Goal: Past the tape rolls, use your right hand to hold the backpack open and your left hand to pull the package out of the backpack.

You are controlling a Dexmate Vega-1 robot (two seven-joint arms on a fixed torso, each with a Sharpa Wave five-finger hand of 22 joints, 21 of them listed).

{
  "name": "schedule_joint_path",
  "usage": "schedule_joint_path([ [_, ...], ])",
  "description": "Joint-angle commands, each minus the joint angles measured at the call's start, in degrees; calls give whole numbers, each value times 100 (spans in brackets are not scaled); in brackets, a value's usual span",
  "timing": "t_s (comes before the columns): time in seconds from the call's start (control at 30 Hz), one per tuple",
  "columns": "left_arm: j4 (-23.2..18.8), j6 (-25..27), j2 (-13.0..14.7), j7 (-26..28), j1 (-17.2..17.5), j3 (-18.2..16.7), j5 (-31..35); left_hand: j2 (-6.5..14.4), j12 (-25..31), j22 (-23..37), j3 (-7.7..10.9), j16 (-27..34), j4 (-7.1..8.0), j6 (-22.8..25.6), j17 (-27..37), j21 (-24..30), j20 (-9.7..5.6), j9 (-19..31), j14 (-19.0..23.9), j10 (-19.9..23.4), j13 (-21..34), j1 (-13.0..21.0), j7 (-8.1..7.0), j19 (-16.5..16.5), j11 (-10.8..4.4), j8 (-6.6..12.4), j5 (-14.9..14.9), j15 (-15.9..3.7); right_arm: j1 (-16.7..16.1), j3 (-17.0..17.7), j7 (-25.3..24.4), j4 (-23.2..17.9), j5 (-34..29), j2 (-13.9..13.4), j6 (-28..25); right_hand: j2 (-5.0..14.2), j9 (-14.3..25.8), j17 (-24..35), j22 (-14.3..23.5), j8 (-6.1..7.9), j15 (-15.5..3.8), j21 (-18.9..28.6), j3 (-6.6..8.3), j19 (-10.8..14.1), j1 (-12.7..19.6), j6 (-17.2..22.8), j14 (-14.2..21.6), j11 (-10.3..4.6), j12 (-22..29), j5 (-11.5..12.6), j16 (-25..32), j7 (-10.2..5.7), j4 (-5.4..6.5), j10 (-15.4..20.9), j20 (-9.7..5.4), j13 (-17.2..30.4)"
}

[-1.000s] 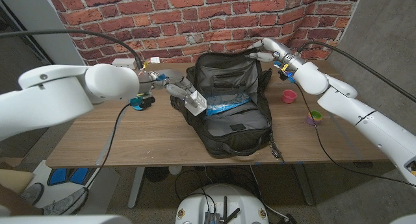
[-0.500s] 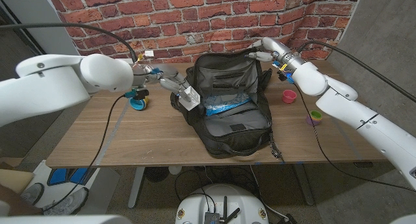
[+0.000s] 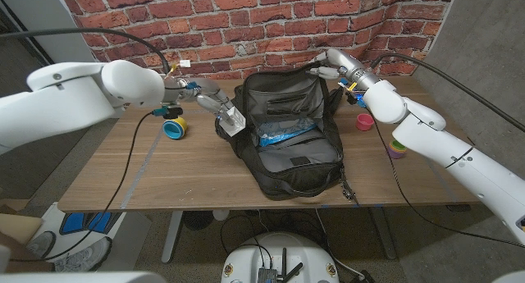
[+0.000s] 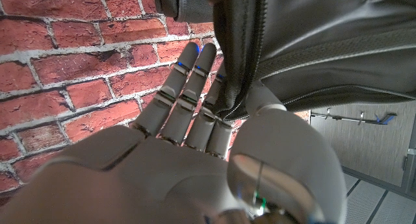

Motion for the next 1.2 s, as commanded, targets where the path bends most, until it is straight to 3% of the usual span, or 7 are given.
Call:
schedule_joint_path([
  [0.03,288,-167,86,-236,2,19,176,62,10,16,52,8,13,48,-3,-17,-880,9,-29,12,30,5,-15,11,-36,34,45,-747,-125,-78,-171,-419,-225,16,-646,49,20,31,16,31,-464,46,35,-30,-23,58,25,-26,-11,17,-28,-11,3,-13,-827,33],
  [0.53,461,-308,237,-307,146,-93,283,76,0,16,70,5,6,34,-4,-19,-877,10,-37,-14,30,-2,-20,10,-44,18,47,-750,-457,47,-325,-1028,-293,-144,-1337,41,20,43,11,29,-468,75,34,-43,-29,54,11,-12,1,19,-36,-11,-3,6,-820,44],
  [1.2,617,-482,294,-322,271,-139,578,90,6,16,91,5,2,13,-4,-21,-876,11,-45,-7,30,-22,-29,8,-30,0,47,-749,-953,406,-91,-1798,-37,-670,-1818,34,23,60,7,13,-448,107,15,-87,-75,-3,-23,-43,-8,12,-55,-97,20,-74,-818,92],
])
